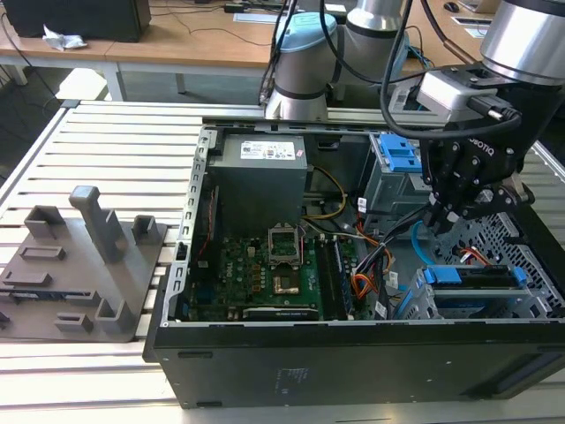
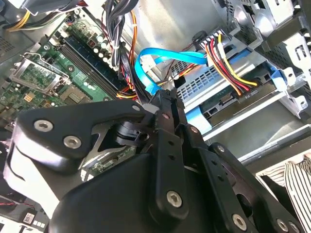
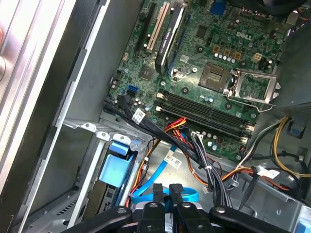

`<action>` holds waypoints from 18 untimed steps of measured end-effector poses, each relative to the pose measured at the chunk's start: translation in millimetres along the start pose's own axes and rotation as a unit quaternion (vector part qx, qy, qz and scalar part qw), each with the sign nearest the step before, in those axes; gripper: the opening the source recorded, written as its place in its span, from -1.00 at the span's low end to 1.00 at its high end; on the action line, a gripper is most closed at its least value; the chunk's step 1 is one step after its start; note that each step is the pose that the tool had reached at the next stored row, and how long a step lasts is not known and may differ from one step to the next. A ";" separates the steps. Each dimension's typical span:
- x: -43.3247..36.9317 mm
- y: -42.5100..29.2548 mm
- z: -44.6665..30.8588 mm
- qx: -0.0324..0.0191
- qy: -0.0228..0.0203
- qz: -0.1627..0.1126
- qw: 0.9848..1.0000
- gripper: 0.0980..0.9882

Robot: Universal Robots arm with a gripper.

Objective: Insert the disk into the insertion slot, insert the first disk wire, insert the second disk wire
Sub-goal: 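Insert the second disk wire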

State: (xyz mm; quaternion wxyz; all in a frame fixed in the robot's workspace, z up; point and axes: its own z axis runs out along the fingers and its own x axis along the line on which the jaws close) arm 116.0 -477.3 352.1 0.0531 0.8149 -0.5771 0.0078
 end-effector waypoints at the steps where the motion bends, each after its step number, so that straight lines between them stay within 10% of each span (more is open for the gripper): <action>1: 0.0 0.0 0.0 0.000 0.000 0.000 1.000 -0.85; 7: 5.4 2.0 0.6 0.000 0.000 0.000 1.000 -0.85; 18: 51.4 17.9 5.7 0.000 0.000 -0.001 1.000 -0.85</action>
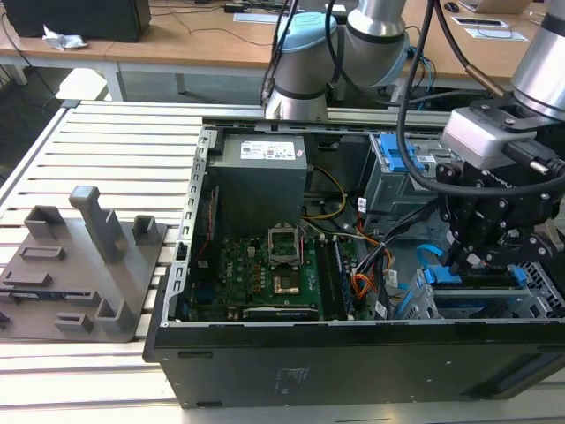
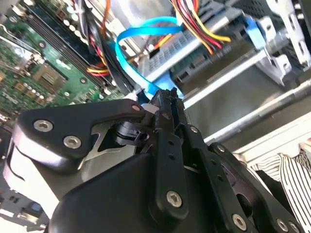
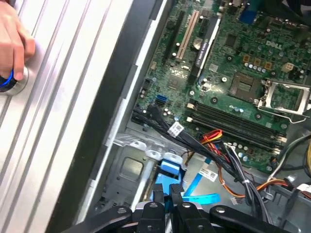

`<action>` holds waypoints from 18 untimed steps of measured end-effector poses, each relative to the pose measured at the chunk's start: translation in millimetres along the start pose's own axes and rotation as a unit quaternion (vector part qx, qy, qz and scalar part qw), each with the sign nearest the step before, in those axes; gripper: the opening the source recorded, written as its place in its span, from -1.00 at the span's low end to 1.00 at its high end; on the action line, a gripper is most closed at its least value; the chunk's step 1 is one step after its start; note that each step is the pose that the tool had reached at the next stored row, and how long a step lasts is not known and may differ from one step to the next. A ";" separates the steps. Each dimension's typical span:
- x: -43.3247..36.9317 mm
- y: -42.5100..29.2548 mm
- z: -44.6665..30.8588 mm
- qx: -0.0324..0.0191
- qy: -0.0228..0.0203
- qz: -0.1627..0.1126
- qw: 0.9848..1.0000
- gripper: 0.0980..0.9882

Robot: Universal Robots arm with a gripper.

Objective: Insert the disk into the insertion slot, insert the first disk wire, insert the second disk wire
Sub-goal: 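Insert the second disk wire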

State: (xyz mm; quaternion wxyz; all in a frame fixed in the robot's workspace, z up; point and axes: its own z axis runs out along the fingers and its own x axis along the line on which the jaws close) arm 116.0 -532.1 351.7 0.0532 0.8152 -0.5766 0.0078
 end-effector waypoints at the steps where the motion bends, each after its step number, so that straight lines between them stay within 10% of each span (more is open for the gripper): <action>1: 4.2 1.5 0.7 0.000 0.000 0.000 1.000 -0.85; 9: 7.3 2.1 1.3 0.000 0.000 0.003 1.000 -0.85; 14: 7.3 2.1 1.3 -0.004 -0.005 0.059 0.998 -0.85; 18: 7.3 2.1 1.3 -0.002 -0.022 0.082 0.996 -0.85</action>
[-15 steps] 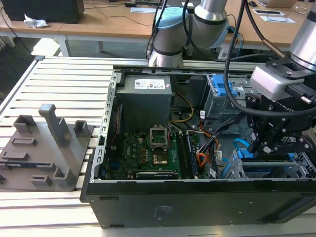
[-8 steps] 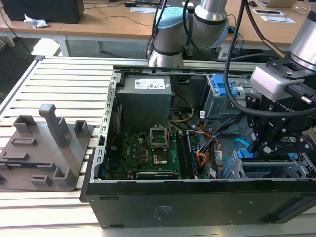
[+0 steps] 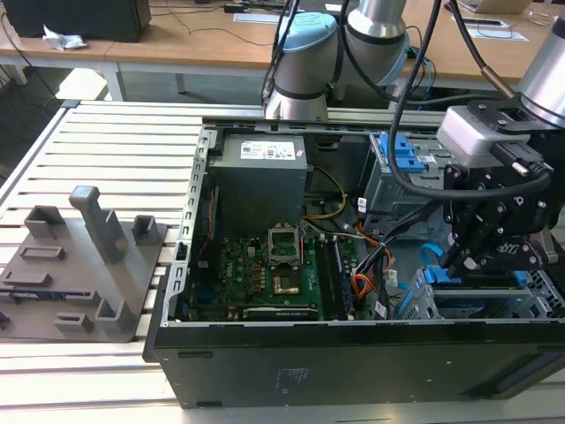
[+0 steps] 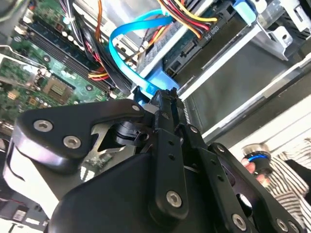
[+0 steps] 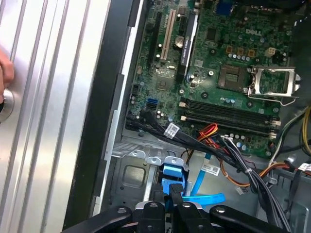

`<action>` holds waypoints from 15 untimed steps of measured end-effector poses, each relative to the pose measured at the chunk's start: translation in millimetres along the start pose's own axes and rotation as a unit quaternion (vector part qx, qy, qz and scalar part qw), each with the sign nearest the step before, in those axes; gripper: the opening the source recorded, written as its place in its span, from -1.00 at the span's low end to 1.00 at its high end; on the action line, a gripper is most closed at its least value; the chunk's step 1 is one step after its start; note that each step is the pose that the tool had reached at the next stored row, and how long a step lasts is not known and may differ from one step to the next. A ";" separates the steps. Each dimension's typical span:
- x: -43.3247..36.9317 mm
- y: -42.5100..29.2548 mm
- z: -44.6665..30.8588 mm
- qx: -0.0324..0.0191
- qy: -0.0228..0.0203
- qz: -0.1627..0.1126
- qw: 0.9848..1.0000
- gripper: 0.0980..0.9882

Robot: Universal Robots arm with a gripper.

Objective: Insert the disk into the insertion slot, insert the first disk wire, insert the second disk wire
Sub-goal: 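Insert the second disk wire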

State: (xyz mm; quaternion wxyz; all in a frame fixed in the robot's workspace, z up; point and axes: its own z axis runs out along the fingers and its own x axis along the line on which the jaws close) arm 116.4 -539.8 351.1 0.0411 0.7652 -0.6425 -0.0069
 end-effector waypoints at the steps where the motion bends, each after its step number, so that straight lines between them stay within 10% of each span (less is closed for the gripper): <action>1: 0.0 0.0 0.0 0.000 -0.003 0.003 1.000 -0.85; 6: 0.0 0.0 0.0 0.000 -0.012 0.052 0.999 -0.85; 15: 0.0 0.0 0.0 -0.003 -0.018 0.132 0.991 -0.85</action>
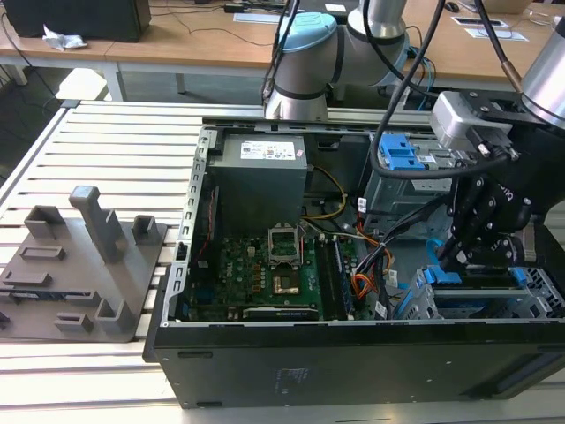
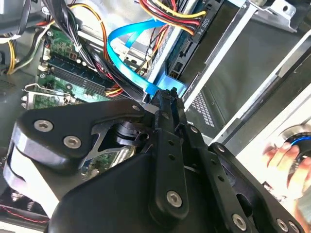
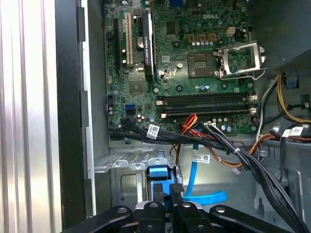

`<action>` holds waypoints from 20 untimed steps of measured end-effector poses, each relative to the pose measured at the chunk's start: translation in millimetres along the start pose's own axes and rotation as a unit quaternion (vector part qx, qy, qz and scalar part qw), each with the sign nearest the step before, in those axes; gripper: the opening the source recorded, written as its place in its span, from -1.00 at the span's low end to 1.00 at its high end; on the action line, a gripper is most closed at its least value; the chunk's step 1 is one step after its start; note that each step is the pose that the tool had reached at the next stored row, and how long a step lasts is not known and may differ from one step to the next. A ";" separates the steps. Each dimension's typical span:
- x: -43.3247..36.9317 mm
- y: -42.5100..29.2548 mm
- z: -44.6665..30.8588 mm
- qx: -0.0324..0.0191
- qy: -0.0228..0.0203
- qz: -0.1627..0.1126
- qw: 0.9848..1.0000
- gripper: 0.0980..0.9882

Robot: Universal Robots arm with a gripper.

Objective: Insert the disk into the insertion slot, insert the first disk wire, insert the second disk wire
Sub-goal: 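Insert the second disk wire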

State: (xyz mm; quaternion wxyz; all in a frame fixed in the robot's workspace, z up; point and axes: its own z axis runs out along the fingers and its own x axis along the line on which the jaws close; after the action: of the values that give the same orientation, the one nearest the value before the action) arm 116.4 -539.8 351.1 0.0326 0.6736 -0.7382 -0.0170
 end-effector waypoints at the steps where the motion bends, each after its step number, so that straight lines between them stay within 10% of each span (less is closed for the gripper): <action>1: 0.0 0.0 0.0 0.000 -0.001 0.016 1.000 -0.85; 20: -1.3 -7.3 -0.5 -0.002 -0.004 0.062 0.998 -0.85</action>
State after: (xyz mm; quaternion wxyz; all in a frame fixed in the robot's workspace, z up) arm 123.8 -539.2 351.1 0.0315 0.6262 -0.7788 -0.0190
